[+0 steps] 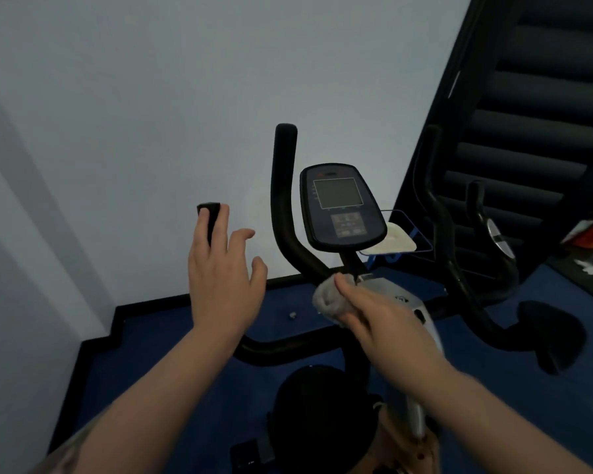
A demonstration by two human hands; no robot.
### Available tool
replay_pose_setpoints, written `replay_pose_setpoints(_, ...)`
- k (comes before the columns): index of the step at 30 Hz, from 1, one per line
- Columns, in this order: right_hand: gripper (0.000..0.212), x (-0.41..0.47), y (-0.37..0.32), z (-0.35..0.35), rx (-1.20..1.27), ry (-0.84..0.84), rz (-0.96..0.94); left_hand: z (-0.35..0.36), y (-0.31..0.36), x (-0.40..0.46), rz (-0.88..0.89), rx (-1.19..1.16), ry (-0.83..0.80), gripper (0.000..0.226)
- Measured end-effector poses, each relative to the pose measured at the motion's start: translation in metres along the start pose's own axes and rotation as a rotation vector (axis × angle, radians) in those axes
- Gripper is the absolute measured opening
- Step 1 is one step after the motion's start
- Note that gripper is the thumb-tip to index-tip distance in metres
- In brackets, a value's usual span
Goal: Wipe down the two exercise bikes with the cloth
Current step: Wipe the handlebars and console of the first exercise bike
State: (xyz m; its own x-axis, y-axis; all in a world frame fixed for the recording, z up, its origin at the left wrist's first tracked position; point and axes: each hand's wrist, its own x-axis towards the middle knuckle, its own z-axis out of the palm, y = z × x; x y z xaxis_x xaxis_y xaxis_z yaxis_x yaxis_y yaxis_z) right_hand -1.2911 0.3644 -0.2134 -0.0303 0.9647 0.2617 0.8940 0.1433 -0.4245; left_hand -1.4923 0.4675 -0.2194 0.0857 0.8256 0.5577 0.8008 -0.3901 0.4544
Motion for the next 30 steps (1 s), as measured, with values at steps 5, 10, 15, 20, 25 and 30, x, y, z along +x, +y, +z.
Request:
replay_pose_setpoints(5,0.022,0.064,-0.005,-0.026,0.166,0.042,0.029,0.000,0.001,-0.001,-0.001,0.013,0.026,0.033)
replay_pose_setpoints(10,0.006,0.044,-0.016,0.018,0.366,0.220,0.010,-0.002,0.000,-0.003,-0.045,-0.153,0.123,0.028)
replay_pose_setpoints(15,0.024,0.011,0.008,-0.001,0.241,0.107,-0.088,0.000,0.001,-0.002,-0.031,-0.164,0.149,0.027)
replay_pose_setpoints(20,0.032,0.058,-0.012,-0.018,0.175,0.144,-0.114,-0.001,0.000,-0.001,-0.030,-0.111,0.148,0.026)
replay_pose_setpoints(25,0.031,0.019,-0.014,0.015,0.327,0.219,-0.036,-0.002,0.001,-0.003,-0.023,-0.113,0.163,0.026)
replay_pose_setpoints(30,0.031,-0.024,0.013,-0.002,0.411,0.063,-0.033,-0.001,-0.001,-0.002,-0.018,-0.116,0.173,0.025)
